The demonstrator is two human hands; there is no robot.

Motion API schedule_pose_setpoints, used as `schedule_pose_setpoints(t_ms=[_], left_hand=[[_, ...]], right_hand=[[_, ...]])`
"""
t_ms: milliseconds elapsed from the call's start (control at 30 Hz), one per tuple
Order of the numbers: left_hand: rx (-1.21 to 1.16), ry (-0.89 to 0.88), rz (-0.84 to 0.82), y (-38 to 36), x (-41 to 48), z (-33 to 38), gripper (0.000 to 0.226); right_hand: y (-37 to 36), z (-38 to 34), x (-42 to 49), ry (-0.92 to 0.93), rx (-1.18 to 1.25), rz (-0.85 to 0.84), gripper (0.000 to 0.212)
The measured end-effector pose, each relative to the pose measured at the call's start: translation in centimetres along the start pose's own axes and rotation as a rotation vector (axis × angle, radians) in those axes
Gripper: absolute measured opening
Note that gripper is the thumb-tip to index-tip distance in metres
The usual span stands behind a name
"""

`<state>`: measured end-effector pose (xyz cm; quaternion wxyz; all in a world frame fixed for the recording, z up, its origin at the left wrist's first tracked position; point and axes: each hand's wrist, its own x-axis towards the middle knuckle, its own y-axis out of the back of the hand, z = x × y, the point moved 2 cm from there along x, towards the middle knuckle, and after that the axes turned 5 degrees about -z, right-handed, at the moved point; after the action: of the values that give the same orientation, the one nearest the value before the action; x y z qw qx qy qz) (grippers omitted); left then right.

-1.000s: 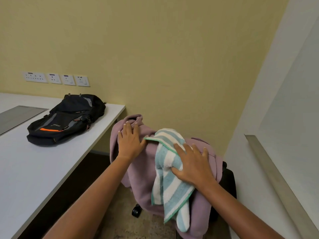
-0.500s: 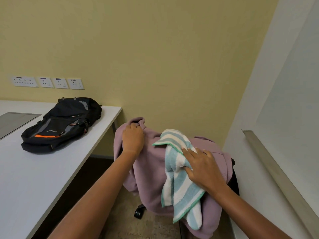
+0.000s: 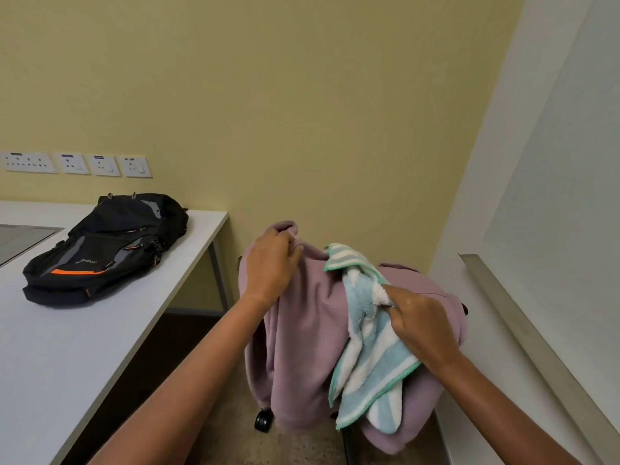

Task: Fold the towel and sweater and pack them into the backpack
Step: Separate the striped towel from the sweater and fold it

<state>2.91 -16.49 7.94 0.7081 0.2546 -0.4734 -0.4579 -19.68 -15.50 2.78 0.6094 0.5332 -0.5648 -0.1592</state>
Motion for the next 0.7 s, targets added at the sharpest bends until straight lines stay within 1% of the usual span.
schedule_pose_setpoints(t_ms=[67,133,200,267,300,367,467,533,600,667,700], left_hand=[[-0.060,-0.048,0.049,1.5,0.1,2.1,0.023],[-0.100,-0.092,0.099,2.9,-0.1,4.3,0.028],[-0.098,-0.124,0.143,3.8,-0.5,5.7,0.024],[-0.098,-0.128,0.164,3.6,-1.0,5.9,0.014],[-0.089,-0.118,0.169,3.2,-1.3,5.7,0.013],[-0.055,-0.080,0.164,2.4,-2.2,5.0,0.020],[0.033,-0.050,0.099,0.5,-3.8,4.0,0.034],[0.089,-0.054,0.061,-1.0,-4.8,3.4,0.029],[0.057,0.000,-0.032,-2.2,-5.7,2.8,0.027],[-0.036,0.063,-0.088,-2.8,-6.2,2.0,0.031],[-0.075,0.075,-0.089,-2.9,-6.3,1.7,0.036]], right_hand=[[0.6,-0.1,0.4,-0.046,0.071,0.051,0.024],[1.9,-0.7,0.9,-0.044,0.089,0.147,0.024],[3.2,-1.8,1.5,-0.023,0.095,0.242,0.028],[4.0,-2.9,1.9,0.004,0.129,0.281,0.033],[4.1,-3.3,1.9,0.020,0.133,0.294,0.034],[3.5,-3.9,1.6,0.044,0.129,0.274,0.033],[1.5,-4.0,0.8,0.049,0.139,0.127,0.034],[0.2,-3.9,0.0,0.115,0.087,0.025,0.039],[-0.7,-3.6,-0.6,0.153,-0.023,-0.093,0.047],[-0.8,-3.0,-0.8,0.091,-0.048,-0.293,0.058],[-0.6,-2.6,-0.8,0.032,-0.012,-0.415,0.069]])
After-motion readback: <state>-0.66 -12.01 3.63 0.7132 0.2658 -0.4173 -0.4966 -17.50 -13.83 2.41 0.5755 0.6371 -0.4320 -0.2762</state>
